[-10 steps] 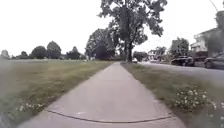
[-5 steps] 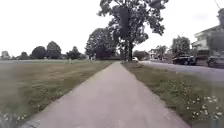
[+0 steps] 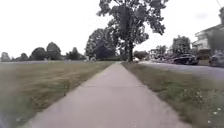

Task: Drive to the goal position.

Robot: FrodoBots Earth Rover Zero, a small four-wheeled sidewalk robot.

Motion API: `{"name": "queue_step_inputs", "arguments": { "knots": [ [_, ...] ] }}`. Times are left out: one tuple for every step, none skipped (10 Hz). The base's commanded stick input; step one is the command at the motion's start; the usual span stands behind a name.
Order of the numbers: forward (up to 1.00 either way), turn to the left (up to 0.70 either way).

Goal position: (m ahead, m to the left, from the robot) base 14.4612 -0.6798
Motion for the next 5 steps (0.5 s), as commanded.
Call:
{"name": "queue_step_inputs", "arguments": {
  "knots": [
    [0.70,0.00],
    [0.70,0.00],
    [0.70,0.00],
    [0.70,-0.02],
    [0.70,-0.10]
  ]
}}
